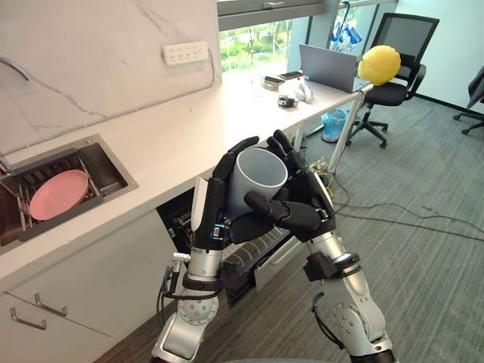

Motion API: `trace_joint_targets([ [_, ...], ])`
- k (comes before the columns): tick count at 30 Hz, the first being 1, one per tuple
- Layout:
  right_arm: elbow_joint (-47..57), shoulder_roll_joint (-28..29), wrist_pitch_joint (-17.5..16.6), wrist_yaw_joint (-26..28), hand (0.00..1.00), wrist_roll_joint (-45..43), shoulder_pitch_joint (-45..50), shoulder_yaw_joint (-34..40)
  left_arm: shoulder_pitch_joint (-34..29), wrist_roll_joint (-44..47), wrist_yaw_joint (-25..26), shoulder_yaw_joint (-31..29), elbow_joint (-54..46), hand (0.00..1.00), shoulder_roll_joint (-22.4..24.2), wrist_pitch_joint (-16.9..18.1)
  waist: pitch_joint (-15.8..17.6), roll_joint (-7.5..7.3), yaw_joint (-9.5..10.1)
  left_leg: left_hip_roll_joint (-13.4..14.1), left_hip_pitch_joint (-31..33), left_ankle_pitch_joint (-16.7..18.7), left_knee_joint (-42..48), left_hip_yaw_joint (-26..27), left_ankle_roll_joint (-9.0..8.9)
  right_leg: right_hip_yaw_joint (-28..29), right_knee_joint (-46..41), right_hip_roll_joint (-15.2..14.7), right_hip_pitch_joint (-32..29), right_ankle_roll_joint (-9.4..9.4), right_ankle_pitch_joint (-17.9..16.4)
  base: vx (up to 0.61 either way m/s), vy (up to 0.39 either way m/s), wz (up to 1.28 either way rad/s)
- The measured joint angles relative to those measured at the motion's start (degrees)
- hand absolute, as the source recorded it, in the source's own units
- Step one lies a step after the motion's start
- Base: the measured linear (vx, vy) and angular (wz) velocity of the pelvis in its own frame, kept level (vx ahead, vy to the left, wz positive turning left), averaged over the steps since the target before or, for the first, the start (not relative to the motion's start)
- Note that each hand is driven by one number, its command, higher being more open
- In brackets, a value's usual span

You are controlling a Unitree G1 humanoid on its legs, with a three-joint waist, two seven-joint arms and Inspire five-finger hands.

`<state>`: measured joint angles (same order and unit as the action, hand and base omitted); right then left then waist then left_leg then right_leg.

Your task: Walk over to the sink, pick up the cup, carry it to the dishwasher, place the cup inside the dishwasher, then close the dishwasher door

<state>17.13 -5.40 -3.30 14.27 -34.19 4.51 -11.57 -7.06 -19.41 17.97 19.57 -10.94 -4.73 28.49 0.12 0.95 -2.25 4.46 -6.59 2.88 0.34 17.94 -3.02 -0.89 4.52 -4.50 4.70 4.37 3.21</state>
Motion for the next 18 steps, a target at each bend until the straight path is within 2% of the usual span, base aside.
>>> trace_joint_targets([
  [7,0.0,-0.92,1.37,-0.06,1.0,-0.63,-0.05,0.13,-0.01,-1.15,0.47,0.48,0.13,0.0,-1.26,0.03,-0.29,-0.34,-0.02,-0.1,0.04,-0.17,-0.3,0.0,0.0,0.01,0.0,-0.03,-0.18,0.0,0.0,0.0,0.0,0.0],
  [16,0.0,-3.25,5.43,-0.01,1.0,-0.43,-1.16,0.56,-0.06,-4.57,2.2,0.67,0.7,0.0,-3.27,0.02,-0.5,-0.69,-0.04,-0.22,0.19,-0.2,-0.37,0.02,0.05,0.03,-0.02,-0.13,-0.35,0.01,0.0,0.0,0.0,0.0],
  [17,0.0,-3.44,5.55,-0.01,0.0,-0.43,-1.16,0.6,-0.07,-4.56,2.19,0.75,0.79,0.0,-3.29,0.02,-0.54,-0.75,-0.07,-0.24,0.21,-0.21,-0.37,0.02,0.06,0.03,-0.03,-0.15,-0.36,0.02,0.01,0.0,0.0,0.0],
  [18,0.0,-3.58,5.57,-0.01,0.0,-0.44,-1.17,0.64,-0.07,-4.56,2.19,0.82,0.84,0.0,-3.32,0.02,-0.57,-0.8,-0.07,-0.25,0.21,-0.21,-0.37,0.02,0.06,0.03,-0.03,-0.16,-0.36,0.02,0.01,0.0,0.0,0.0],
])
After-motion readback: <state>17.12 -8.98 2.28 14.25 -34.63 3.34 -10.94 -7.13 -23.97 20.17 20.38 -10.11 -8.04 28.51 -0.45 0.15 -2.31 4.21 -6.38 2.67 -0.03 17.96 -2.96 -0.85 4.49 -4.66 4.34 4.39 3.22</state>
